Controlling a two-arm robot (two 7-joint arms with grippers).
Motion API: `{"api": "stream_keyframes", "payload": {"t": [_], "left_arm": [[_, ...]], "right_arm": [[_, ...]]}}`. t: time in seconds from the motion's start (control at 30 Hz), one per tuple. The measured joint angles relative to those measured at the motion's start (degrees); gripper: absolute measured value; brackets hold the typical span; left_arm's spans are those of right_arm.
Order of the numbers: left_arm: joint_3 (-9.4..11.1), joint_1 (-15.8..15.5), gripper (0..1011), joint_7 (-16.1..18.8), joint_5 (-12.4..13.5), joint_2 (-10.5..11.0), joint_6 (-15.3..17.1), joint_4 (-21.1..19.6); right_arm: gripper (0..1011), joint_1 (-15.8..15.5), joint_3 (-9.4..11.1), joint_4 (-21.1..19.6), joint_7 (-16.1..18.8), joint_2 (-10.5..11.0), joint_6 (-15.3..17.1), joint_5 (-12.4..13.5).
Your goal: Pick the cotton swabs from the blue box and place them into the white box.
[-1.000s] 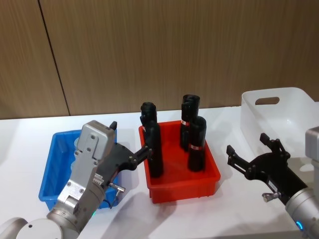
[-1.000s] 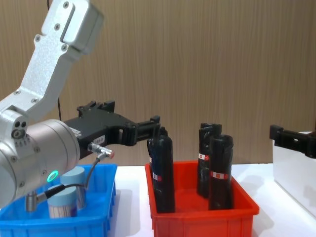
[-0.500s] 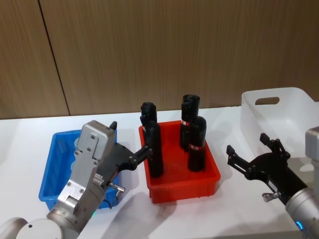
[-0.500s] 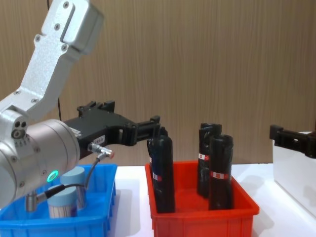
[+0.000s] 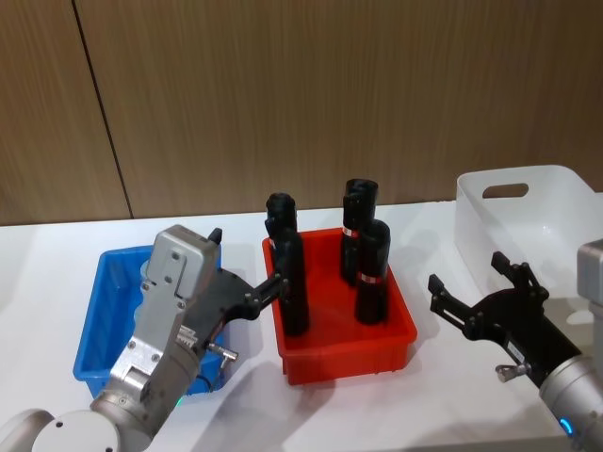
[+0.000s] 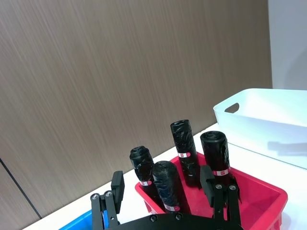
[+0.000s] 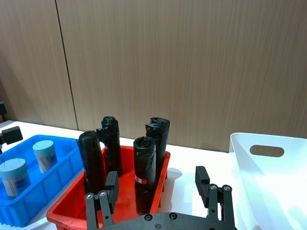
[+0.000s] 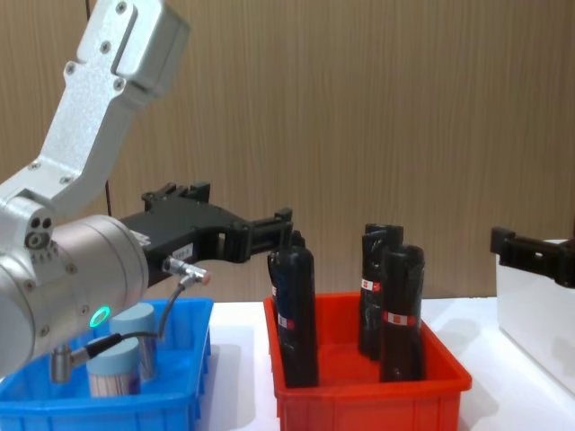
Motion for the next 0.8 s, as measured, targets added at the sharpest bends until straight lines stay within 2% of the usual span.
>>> {"api": "stream_keyframes", "payload": {"t": [0.43, 0.8], "left_arm": [[-1.00, -0.91, 1000, 2.69, -2.21, -0.98, 2.58, 1.06], [-3.24, -0.99, 999, 5.65, -6.65, -0.44, 5.69, 2.71]], "right_arm": [[1002, 0.00, 0.00, 0.00, 0.00, 0.00, 0.00, 0.00], [1002, 0.00, 0.00, 0.00, 0.00, 0.00, 0.00, 0.00]]}}
